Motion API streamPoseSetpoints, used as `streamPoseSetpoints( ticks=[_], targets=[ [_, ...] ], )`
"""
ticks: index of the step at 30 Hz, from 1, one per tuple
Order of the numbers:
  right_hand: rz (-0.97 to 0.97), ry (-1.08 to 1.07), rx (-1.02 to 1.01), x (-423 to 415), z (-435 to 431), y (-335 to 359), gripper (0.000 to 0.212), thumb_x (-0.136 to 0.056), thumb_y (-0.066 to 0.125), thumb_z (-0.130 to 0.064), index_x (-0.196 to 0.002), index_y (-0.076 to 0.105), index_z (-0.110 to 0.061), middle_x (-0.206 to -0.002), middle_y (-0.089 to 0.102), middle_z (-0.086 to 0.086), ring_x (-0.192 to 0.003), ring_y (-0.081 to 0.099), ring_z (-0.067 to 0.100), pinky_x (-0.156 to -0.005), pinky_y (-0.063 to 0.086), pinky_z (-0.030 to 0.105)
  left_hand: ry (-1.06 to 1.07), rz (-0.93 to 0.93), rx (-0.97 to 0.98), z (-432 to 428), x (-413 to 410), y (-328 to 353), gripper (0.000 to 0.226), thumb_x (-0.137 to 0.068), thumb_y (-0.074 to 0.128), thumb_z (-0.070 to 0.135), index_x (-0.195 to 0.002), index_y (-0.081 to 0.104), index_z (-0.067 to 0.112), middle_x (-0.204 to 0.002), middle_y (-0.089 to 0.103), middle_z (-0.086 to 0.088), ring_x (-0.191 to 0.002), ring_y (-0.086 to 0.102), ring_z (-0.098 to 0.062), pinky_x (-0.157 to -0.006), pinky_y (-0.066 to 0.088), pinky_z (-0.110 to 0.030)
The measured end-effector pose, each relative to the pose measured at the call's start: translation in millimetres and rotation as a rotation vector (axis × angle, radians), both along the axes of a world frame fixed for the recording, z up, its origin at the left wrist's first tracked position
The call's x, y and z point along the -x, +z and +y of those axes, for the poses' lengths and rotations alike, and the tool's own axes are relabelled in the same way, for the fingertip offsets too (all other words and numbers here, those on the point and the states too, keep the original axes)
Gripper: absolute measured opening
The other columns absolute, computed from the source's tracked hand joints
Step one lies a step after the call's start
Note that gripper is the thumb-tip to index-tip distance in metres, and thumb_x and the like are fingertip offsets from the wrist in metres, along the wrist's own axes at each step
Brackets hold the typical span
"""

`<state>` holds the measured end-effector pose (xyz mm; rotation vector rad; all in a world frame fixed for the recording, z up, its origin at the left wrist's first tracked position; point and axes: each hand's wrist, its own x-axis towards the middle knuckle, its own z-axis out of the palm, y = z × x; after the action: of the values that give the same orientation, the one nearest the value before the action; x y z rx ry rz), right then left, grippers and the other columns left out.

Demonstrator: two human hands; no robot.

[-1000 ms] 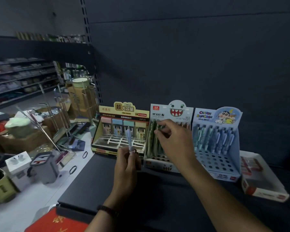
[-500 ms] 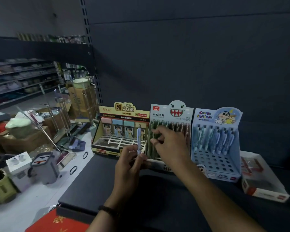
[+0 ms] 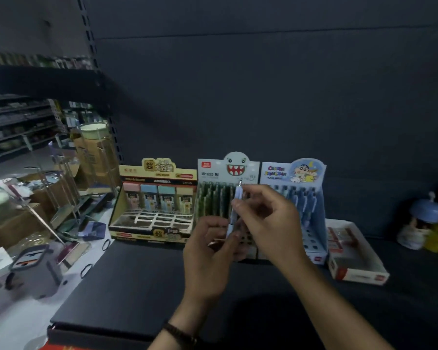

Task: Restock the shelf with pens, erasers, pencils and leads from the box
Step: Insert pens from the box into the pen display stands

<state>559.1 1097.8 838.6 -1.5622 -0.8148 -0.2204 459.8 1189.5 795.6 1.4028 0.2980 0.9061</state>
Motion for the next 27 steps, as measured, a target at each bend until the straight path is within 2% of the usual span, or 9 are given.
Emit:
streamPoseSetpoints(
  ticks=[3,6,11,14,17,19,21,24,27],
  targets=[
    [-0.005,-0.068,0.008,-9.8,-18.7,0.6,0.025,-0.09,0.085,-0.023,-0.112,0.075,-0.031,-0.079,0.072,-0.013,-0.079,0.073,0.006,-0.072,0.06,0.025,-0.086,0.016,-0.012,-15.7,-15.7,-0.2,0.018,-0.096,0.076,0.003,-0.096,0.066,0.019,-0.087,0.074,-0.022,-0.075,0.077,-0.041,-0.07,0.067,-0.05],
    [-0.01,-0.118,0.019,-21.6,-37.3,0.1,0.03,-0.089,0.085,-0.023,-0.116,0.075,-0.031,-0.077,0.072,-0.011,-0.078,0.073,0.008,-0.074,0.06,0.028,-0.121,0.05,-0.065,-28.1,-30.6,-2.9,0.017,-0.095,0.078,0.004,-0.101,0.063,0.013,-0.088,0.073,-0.021,-0.077,0.077,-0.037,-0.07,0.067,-0.046],
    [-0.047,-0.156,0.023,-39.6,-65.2,5.0,0.049,-0.09,0.084,-0.016,-0.133,0.069,-0.036,-0.074,0.073,-0.006,-0.075,0.074,0.01,-0.08,0.06,0.028,-0.094,0.151,-0.362,-40.1,-53.5,-11.3,0.02,-0.093,0.081,0.015,-0.099,0.065,0.024,-0.086,0.072,0.006,-0.079,0.074,-0.013,-0.067,0.057,-0.028],
    [-0.079,-0.227,0.055,-55.4,-80.1,6.0,0.047,-0.09,0.083,-0.016,-0.131,0.071,-0.037,-0.072,0.074,-0.006,-0.073,0.074,0.01,-0.082,0.058,0.022,-0.047,0.256,-0.654,-44.3,-60.8,-24.9,0.024,-0.096,0.078,0.024,-0.111,0.061,0.031,-0.105,0.066,0.018,-0.099,0.064,-0.001,-0.081,0.05,-0.014],
    [-0.103,-0.327,0.089,-71.5,-90.4,4.4,0.044,-0.09,0.083,-0.017,-0.127,0.072,-0.038,-0.073,0.074,-0.008,-0.073,0.072,0.005,-0.081,0.052,0.009,0.004,0.414,-0.971,-46.4,-62.7,-40.3,0.033,-0.101,0.067,0.034,-0.133,0.058,0.034,-0.13,0.059,0.012,-0.125,0.049,-0.011,-0.107,0.045,-0.031],
    [-0.105,-0.37,0.128,-80.2,-92.1,2.0,0.039,-0.092,0.082,-0.018,-0.126,0.073,-0.034,-0.072,0.073,-0.009,-0.072,0.071,0.003,-0.079,0.046,0.002,0.003,0.505,-1.081,-49.7,-61.7,-45.0,0.038,-0.102,0.062,0.036,-0.14,0.058,0.036,-0.141,0.055,0.012,-0.135,0.045,-0.016,-0.115,0.034,-0.037],
    [-0.112,-0.385,0.184,-86.4,-89.2,-2.3,0.035,-0.095,0.079,-0.021,-0.128,0.073,-0.031,-0.07,0.071,-0.01,-0.069,0.069,0.005,-0.083,0.047,0.005,0.002,0.528,-1.123,-53.7,-59.6,-47.4,0.042,-0.1,0.06,0.037,-0.142,0.057,0.038,-0.147,0.052,0.014,-0.138,0.043,-0.017,-0.114,0.031,-0.039],
    [-0.149,-0.417,0.243,-92.0,-80.7,-10.8,0.034,-0.097,0.076,-0.022,-0.13,0.071,-0.032,-0.068,0.069,-0.008,-0.064,0.068,0.009,-0.08,0.057,0.023,0.005,0.538,-1.18,-55.3,-58.8,-52.0,0.046,-0.093,0.063,0.037,-0.139,0.059,0.036,-0.145,0.053,0.012,-0.136,0.046,-0.019,-0.107,0.035,-0.042],
    [-0.172,-0.417,0.261,-95.1,-74.8,-14.3,0.036,-0.099,0.075,-0.022,-0.133,0.07,-0.031,-0.07,0.072,-0.005,-0.062,0.069,0.01,-0.069,0.056,0.016,0.013,0.551,-1.222,-53.2,-60.7,-56.7,0.047,-0.088,0.064,0.037,-0.135,0.061,0.034,-0.141,0.054,0.01,-0.133,0.05,-0.021,-0.102,0.039,-0.043]
  ],
)
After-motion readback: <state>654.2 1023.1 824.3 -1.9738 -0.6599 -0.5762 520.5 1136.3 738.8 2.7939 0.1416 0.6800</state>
